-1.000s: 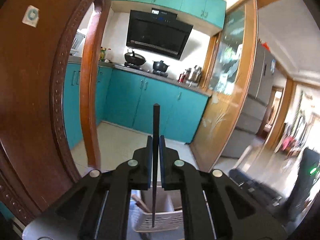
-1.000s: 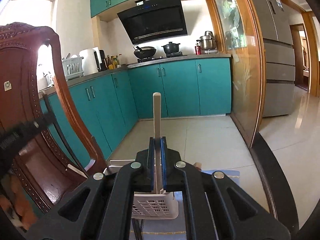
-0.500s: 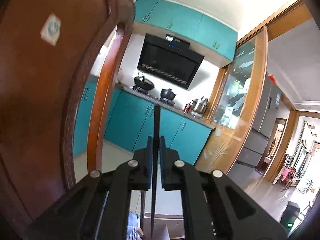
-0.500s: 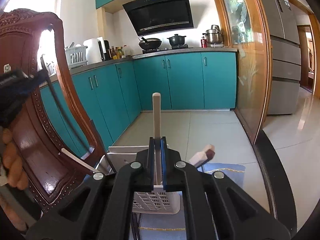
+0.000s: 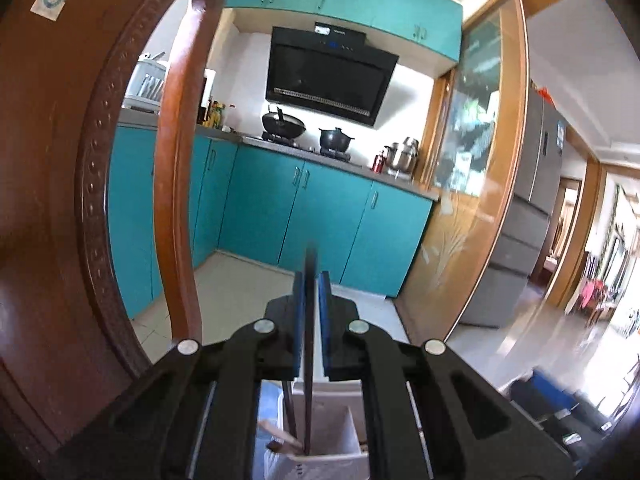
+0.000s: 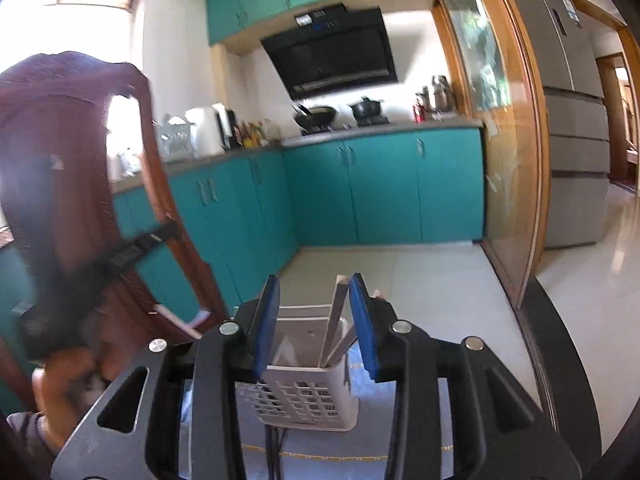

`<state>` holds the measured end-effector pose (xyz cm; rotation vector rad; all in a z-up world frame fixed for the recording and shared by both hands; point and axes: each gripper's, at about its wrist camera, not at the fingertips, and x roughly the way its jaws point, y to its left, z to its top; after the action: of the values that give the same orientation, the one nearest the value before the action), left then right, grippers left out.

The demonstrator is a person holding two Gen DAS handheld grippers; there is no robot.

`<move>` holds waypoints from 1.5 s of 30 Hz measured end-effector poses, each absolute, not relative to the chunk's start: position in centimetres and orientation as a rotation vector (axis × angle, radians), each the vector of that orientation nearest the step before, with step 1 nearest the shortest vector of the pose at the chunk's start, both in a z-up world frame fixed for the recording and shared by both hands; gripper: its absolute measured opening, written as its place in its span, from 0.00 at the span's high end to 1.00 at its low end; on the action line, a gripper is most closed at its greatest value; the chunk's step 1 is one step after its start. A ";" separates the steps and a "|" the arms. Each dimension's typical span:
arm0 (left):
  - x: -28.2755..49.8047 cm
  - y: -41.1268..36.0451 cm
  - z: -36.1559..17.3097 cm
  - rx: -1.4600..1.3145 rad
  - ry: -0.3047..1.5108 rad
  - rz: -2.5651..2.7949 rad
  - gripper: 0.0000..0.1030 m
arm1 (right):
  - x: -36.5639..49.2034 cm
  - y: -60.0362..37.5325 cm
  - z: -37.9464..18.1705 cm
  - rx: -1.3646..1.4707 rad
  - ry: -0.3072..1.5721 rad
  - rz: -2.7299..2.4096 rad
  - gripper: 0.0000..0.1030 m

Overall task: Organize utensils
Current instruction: 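Lift both held chopsticks over the white caddy, drop them in, open both tools, then grasp a black chopstick on the cloth with the right tool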

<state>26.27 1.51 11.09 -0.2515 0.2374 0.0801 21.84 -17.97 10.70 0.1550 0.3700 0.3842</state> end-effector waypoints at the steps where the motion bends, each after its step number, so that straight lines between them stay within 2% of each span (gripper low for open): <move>1: 26.1 1.4 10.9 -0.242 0.238 0.082 0.93 | 21.3 -18.1 10.8 0.150 0.360 0.401 0.65; 3: 25.5 1.1 10.8 -0.217 0.235 0.086 0.92 | 19.8 -18.1 10.8 0.131 0.339 0.446 0.65; 6: 24.1 1.2 11.1 -0.215 0.211 0.083 0.84 | 18.0 -17.1 9.3 0.070 0.387 0.547 0.65; 7: 23.4 1.3 11.2 -0.217 0.197 0.086 0.78 | 18.1 -16.2 8.1 0.036 0.456 0.571 0.65; 9: 21.9 1.8 11.2 -0.215 0.168 0.099 0.72 | 19.1 -14.1 4.1 -0.017 0.648 0.586 0.65; 11: 20.8 1.9 10.7 -0.201 0.159 0.111 0.72 | 20.5 -12.0 -0.3 -0.080 0.845 0.561 0.66; 17: 19.6 2.3 7.6 -0.126 0.245 0.139 0.66 | 21.5 -9.1 -8.2 -0.115 1.171 0.529 0.68; 18: 19.5 2.5 6.9 -0.125 0.271 0.139 0.66 | 21.3 -8.9 -8.2 -0.119 1.154 0.513 0.74; 19: 19.5 2.6 6.5 -0.127 0.290 0.137 0.66 | 21.1 -8.6 -8.3 -0.130 1.160 0.512 0.87; 20: 19.5 2.8 6.0 -0.129 0.315 0.130 0.66 | 20.9 -8.5 -8.3 -0.122 1.165 0.513 0.89; 24: 18.8 2.5 4.9 -0.084 0.348 0.136 0.66 | 20.7 -8.5 -8.1 -0.050 1.186 0.508 0.89; 27: 18.1 2.1 4.7 -0.044 0.339 0.144 0.62 | 20.6 -9.7 -7.9 0.068 1.220 0.524 0.89; 33: 17.2 1.6 4.1 0.003 0.342 0.146 0.58 | 18.5 -12.9 -6.0 0.211 1.143 0.515 0.89; 38: 17.5 1.6 3.5 -0.013 0.382 0.133 0.57 | 18.2 -13.6 -4.6 0.188 1.072 0.540 0.88; 45: 18.4 1.8 2.7 -0.030 0.441 0.146 0.51 | 18.9 -13.2 -6.2 0.080 1.100 0.444 0.87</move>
<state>18.44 1.80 2.71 -0.0299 0.4414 0.1456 18.93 -13.20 -6.18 0.0803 1.1003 0.4435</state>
